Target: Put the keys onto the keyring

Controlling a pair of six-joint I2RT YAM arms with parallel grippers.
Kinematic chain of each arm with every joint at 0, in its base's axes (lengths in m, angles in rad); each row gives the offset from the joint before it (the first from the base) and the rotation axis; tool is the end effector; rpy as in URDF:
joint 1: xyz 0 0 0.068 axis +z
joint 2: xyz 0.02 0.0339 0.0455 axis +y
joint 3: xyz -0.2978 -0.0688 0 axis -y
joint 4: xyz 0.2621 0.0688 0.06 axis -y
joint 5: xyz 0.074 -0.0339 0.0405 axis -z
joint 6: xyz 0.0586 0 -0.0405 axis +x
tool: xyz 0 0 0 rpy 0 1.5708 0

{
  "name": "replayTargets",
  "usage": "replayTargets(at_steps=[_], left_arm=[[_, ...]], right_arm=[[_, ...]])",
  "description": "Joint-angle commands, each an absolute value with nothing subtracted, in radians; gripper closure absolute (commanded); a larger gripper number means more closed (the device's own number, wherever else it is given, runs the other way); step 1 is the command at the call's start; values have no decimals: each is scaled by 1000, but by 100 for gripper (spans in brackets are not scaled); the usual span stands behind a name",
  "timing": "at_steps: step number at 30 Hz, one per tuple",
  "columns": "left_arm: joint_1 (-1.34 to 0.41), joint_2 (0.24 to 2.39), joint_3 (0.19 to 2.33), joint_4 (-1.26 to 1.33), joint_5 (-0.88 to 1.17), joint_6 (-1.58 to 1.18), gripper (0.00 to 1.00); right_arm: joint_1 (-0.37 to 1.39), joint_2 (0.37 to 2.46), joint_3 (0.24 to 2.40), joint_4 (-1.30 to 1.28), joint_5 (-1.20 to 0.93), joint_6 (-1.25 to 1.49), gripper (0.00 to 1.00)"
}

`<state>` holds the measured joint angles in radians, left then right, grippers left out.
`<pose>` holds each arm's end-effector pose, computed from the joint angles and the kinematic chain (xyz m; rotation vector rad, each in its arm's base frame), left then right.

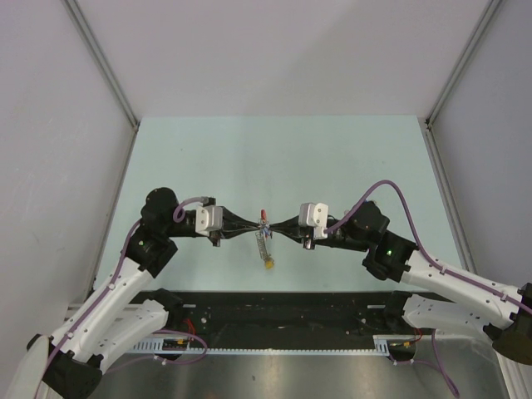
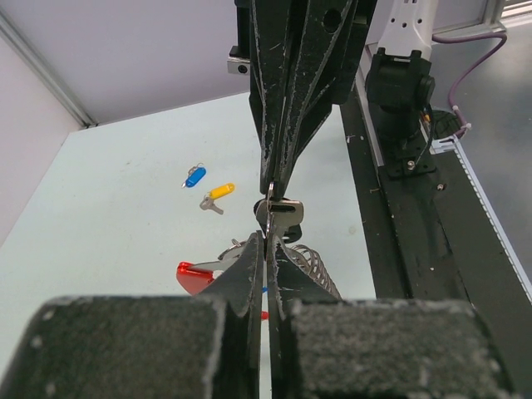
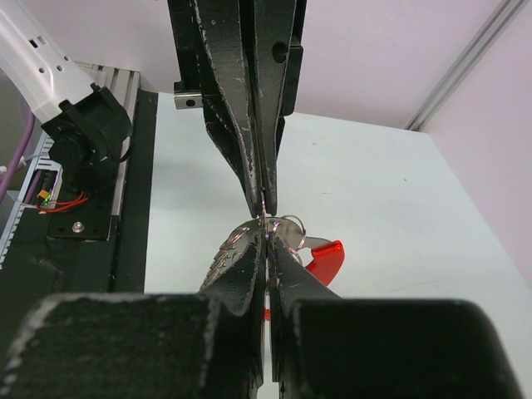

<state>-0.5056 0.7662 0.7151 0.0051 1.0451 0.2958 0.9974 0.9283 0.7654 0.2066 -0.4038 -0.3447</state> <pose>0.1273 -0.1284 0.3618 1.3257 1.0443 -0.9949 0.1096 0.2122 0.3742 -1.2265 1.0104 0.8217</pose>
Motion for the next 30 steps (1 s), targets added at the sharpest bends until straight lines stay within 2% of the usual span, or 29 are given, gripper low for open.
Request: replayTargets(at_steps=[1, 30], left_arm=[[-511, 767, 726, 41, 1080, 291, 100], [-514, 767, 724, 41, 1052, 285, 100]], right_arm=[[1002, 928, 811, 242, -403, -344, 100], [1006, 920, 811, 247, -419, -336, 100]])
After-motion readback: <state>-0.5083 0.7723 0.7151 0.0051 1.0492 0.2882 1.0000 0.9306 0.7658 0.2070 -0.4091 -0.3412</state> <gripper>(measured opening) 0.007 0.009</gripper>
